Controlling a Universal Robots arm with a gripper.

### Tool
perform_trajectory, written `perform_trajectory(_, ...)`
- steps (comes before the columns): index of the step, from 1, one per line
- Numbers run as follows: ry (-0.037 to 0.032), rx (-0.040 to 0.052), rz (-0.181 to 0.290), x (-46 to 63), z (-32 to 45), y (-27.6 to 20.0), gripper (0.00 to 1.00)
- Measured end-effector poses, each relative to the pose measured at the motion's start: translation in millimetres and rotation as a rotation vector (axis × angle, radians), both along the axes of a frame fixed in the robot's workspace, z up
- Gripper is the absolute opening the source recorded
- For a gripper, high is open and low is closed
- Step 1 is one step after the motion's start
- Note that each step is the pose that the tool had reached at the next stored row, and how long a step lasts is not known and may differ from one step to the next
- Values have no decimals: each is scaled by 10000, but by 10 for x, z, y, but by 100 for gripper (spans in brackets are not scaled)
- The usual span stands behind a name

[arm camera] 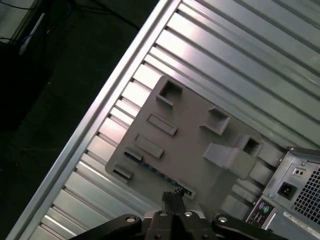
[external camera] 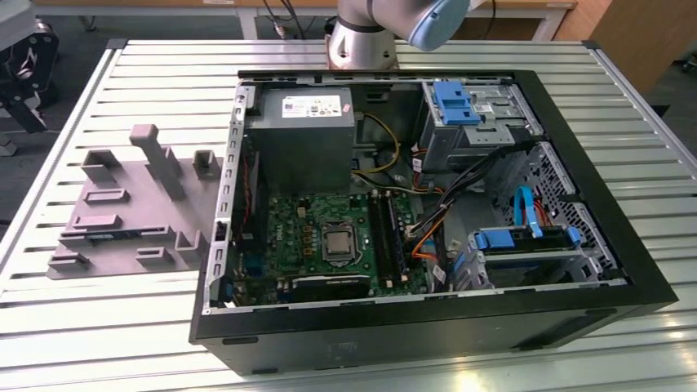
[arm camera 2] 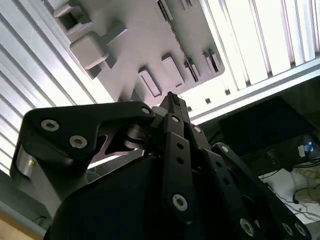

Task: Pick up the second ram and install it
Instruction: 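Pick up the second ram and move it above second insertion slot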

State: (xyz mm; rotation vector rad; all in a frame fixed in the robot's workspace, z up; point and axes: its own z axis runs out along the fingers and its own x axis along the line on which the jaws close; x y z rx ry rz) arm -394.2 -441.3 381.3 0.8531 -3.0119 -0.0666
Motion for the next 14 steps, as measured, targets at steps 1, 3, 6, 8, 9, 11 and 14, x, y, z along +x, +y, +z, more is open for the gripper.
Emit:
perform_trajectory(1, 0, 0, 139, 0, -1, 0, 11)
perform_trajectory(3, 0, 0, 434, -1, -1, 0, 11)
perform_trajectory(6, 0, 0, 904, -3, -2, 0, 11)
perform_trajectory(8, 0, 0, 1210, -3, -2, 0, 11)
perform_trajectory(9, 0, 1, 1318, -3, -2, 0, 11)
perform_trajectory(11, 1, 0, 1347, -3, -2, 0, 11)
perform_trajectory(14, 0, 1, 1348, -3, -3, 0, 11)
